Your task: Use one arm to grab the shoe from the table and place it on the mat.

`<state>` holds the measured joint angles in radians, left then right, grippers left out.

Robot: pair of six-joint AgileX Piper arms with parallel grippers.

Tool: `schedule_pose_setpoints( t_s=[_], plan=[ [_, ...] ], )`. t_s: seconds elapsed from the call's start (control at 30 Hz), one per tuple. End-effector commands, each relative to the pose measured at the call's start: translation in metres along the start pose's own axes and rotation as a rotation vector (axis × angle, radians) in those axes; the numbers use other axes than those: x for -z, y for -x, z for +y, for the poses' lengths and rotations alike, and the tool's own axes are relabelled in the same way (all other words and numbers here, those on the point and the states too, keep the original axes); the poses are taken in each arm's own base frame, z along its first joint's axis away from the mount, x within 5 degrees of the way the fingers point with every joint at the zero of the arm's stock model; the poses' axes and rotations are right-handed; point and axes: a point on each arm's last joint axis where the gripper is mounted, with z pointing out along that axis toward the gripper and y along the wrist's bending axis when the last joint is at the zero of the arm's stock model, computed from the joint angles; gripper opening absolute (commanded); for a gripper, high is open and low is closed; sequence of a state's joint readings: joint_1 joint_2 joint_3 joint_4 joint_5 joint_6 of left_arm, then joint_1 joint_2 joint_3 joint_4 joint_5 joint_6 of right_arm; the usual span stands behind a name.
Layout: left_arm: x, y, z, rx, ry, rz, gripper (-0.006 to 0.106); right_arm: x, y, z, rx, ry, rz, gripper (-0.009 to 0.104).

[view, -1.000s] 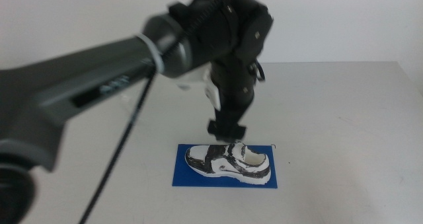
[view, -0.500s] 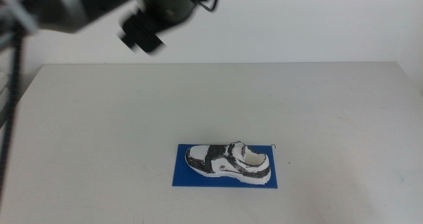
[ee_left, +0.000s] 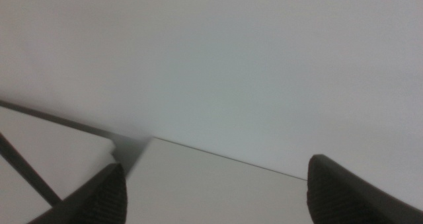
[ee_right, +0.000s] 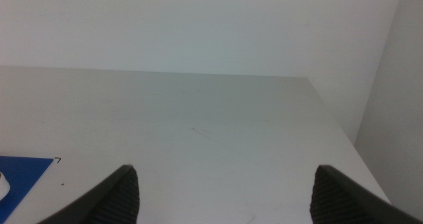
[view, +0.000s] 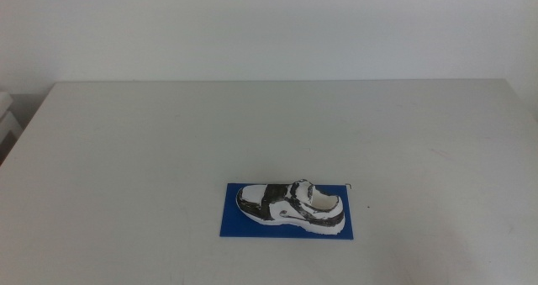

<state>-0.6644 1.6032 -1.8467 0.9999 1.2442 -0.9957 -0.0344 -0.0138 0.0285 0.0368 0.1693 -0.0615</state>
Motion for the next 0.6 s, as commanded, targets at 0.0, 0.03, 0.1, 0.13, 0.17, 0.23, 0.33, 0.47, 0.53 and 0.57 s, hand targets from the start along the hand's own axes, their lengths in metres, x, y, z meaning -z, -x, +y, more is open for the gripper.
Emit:
schedule_pose_setpoints(
  t_s=[0.0, 0.03, 0.1, 0.13, 0.17, 0.23, 0.33, 0.47, 0.53, 0.57],
  plan=[
    [0.015, 0.029, 0.031, -0.011, -0.021, -0.112, 0.093, 0.003, 0.011, -0.001, 0.021, -0.012, -0.11, 0.066],
    [0.015, 0.033, 0.035, -0.034, -0.038, -0.126, 0.093, 0.003, 0.011, -0.001, 0.021, -0.012, -0.11, 0.066],
    [0.015, 0.039, 0.043, -0.052, -0.09, -0.153, 0.093, 0.003, 0.011, -0.001, 0.021, -0.012, -0.11, 0.066],
    [0.014, 0.039, 0.045, -0.057, -0.119, -0.163, 0.093, 0.003, 0.011, -0.001, 0.021, -0.012, -0.11, 0.066],
    [0.013, 0.04, 0.05, -0.058, -0.143, -0.175, 0.093, 0.003, 0.011, -0.001, 0.021, -0.012, -0.11, 0.066],
    [0.011, 0.037, 0.06, -0.056, -0.176, -0.196, 0.093, 0.003, 0.011, -0.001, 0.021, -0.012, -0.11, 0.066],
    [0.009, 0.026, 0.074, -0.061, -0.219, -0.225, 0.093, 0.003, 0.011, -0.001, 0.021, -0.012, -0.11, 0.066],
    [0.01, 0.003, 0.098, -0.062, -0.243, -0.248, 0.093, 0.003, 0.011, -0.001, 0.021, -0.012, -0.11, 0.066],
    [0.011, -0.009, 0.111, -0.039, -0.235, -0.243, 0.093, 0.003, 0.011, -0.001, 0.021, -0.012, -0.11, 0.066],
    [0.013, -0.016, 0.118, -0.027, -0.226, -0.233, 0.093, 0.003, 0.011, -0.001, 0.021, -0.012, -0.11, 0.066]
  ],
)
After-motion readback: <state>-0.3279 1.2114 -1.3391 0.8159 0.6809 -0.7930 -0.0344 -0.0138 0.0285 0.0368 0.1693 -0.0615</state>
